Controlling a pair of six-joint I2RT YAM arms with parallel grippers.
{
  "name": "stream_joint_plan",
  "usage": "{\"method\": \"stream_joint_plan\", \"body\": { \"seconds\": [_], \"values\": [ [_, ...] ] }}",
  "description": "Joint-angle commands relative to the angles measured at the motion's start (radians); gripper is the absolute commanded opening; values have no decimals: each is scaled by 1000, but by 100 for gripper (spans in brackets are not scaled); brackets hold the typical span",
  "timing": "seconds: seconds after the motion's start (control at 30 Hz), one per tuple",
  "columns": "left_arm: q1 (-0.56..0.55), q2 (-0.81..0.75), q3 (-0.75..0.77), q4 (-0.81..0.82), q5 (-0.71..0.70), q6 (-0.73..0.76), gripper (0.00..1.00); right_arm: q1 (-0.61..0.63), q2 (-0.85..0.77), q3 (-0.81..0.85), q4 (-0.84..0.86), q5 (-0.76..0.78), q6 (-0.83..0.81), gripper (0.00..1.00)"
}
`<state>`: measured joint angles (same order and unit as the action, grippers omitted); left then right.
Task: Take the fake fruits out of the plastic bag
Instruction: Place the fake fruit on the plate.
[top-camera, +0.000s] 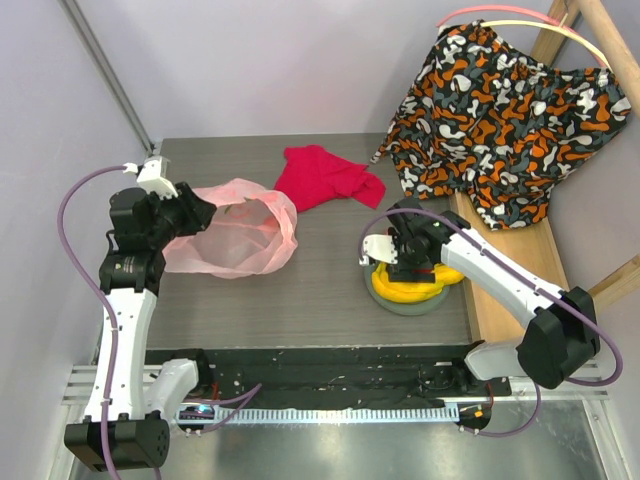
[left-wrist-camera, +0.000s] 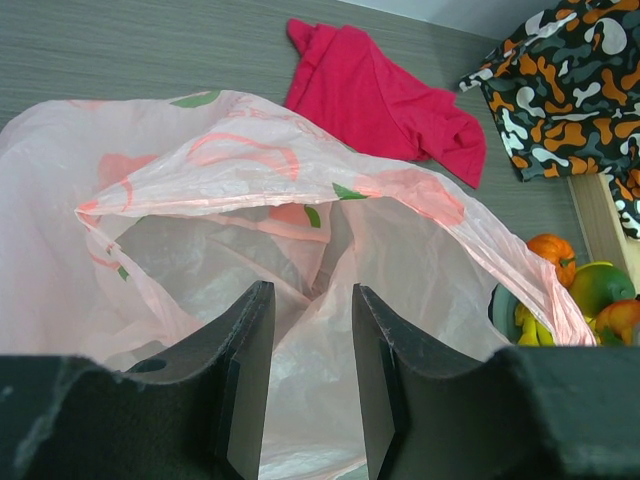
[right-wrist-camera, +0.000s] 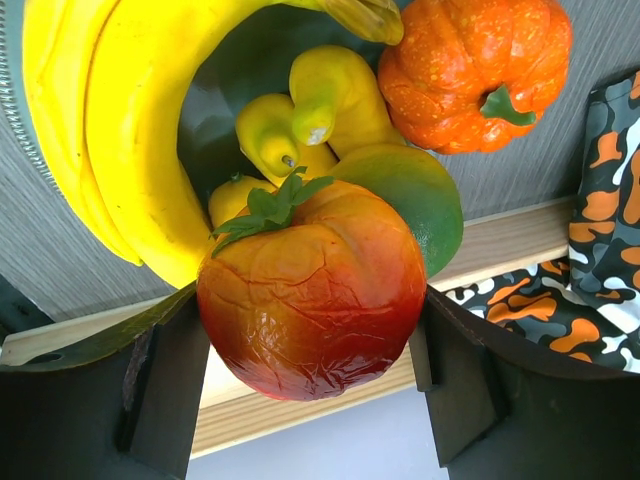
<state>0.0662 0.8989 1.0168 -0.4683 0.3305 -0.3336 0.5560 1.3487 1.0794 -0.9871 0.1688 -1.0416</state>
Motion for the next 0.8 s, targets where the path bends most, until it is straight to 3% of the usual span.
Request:
{"method": "stream_joint_plan", "body": {
  "seconds": [0.0, 0.03, 0.13, 0.5, 0.77],
  "values": [
    [7, -9, -3, 26, 22, -4, 41, -4, -22, -1, 47, 23, -5, 76],
    [6, -9, -3, 26, 21, -5, 41, -4, -25, 10, 48, 21, -3, 90],
    [6, -6, -4, 28, 25, -5, 41, -4, -34, 54, 44, 8, 20, 95],
    [6, 3, -6, 43, 41, -15, 41, -4, -25, 275, -7, -46, 84, 100],
    [6, 3, -17, 43, 50, -10, 42, -2, 10, 257, 40, -112, 238, 100]
  ]
}}
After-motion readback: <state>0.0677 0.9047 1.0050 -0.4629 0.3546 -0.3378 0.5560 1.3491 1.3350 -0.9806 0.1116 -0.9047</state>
